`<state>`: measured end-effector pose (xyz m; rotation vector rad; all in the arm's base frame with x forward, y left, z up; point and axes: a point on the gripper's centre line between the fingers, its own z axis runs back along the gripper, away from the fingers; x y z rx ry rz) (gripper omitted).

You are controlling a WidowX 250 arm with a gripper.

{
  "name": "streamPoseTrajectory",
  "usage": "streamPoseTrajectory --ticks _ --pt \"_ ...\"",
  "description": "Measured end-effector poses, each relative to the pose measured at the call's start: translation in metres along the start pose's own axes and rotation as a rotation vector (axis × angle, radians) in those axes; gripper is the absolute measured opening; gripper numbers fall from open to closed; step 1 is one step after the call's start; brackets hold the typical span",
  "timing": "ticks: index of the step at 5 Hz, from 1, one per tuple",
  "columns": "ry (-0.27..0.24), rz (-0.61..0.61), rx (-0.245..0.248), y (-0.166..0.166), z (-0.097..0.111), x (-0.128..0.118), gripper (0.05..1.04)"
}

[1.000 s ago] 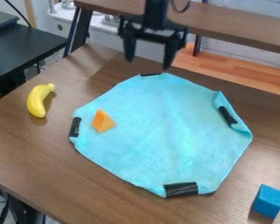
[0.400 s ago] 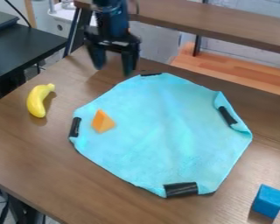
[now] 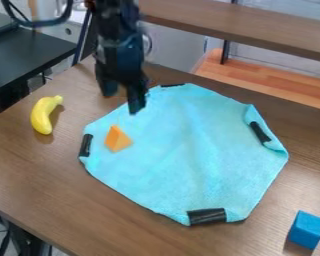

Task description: Picked the orange thing from the blue cloth

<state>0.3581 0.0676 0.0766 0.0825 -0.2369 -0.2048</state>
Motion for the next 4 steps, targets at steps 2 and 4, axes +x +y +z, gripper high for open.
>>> streamPoseTrajectory --ticks 2,4 --pt "0.067 -0.118 0.048 0.001 -0.032 -0.015 1.0" --pt "0.114 -0.14 0.084 0.007 -0.049 -0.022 1.0"
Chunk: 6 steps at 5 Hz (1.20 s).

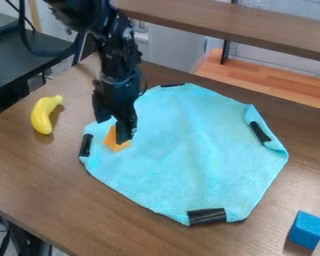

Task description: Picked the orange thing from the blue cloth

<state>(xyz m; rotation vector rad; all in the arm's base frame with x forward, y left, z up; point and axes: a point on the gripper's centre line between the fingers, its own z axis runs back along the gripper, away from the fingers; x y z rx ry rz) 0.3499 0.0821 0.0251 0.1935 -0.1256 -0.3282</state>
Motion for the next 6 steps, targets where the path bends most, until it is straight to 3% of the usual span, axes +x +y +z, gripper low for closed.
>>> streamPoseTrajectory --ticks 1,2,3,4,5,6 --pt "0.045 0.003 0.003 0.0 -0.007 -0.006 0.975" --pt "0.075 0.014 -0.009 -0.002 -0.017 -0.006 0.866" --pt "0.085 0.041 -0.017 -0.004 -0.029 -0.005 0.554" --pt "0.079 0.067 -0.025 -0.002 -0.03 0.003 0.511" --pt "0.09 0.123 -0.068 0.001 -0.023 0.01 0.511" --pt "0.069 0.235 -0.126 0.029 0.002 0.023 0.511"
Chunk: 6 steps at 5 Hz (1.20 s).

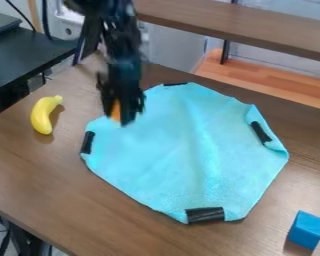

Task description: Picked the orange thing from the blue cloth

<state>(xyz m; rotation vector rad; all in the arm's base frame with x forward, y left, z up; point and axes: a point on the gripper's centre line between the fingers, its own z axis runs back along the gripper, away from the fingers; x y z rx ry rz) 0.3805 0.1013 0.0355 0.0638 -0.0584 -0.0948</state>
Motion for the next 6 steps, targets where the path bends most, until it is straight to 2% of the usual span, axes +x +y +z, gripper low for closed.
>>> streamPoseTrajectory --ticks 1,2,3,4,5,6 --pt "0.012 0.083 -0.089 0.021 0.019 0.015 0.51" --pt "0.028 0.249 -0.07 0.065 0.03 0.032 0.511" --pt "0.065 0.359 -0.015 0.092 0.003 0.047 0.511" --pt "0.069 0.429 0.043 0.115 -0.018 0.049 0.51" --pt "0.076 0.49 0.058 0.134 -0.035 0.043 0.575" --pt "0.069 0.53 0.053 0.135 -0.035 0.043 0.905"
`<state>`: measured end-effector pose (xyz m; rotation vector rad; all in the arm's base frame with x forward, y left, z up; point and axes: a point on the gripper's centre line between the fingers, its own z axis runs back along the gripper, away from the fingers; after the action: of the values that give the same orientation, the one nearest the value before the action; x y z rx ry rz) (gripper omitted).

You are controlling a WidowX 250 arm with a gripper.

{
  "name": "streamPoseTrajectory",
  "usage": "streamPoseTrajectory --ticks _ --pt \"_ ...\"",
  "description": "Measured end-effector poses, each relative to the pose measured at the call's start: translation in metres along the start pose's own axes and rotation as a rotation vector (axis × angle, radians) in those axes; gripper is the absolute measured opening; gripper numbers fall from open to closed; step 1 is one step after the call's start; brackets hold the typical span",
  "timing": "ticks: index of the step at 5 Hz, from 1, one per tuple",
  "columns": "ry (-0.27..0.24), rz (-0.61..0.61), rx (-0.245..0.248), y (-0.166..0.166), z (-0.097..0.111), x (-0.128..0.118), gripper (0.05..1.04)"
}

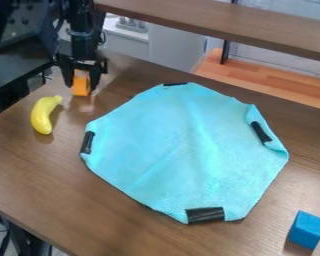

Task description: Picked the orange thing from the blue cloth

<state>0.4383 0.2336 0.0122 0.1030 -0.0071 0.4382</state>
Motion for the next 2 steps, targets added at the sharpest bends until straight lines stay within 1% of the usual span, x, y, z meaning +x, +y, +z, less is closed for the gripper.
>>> streamPoseTrajectory --ticks 1,2 --pt "0.015 0.013 -0.058 -0.0075 0.0178 -0.001 1.0" --pt "0.065 0.048 -0.061 -0.0052 0.0248 -0.0089 1.001"
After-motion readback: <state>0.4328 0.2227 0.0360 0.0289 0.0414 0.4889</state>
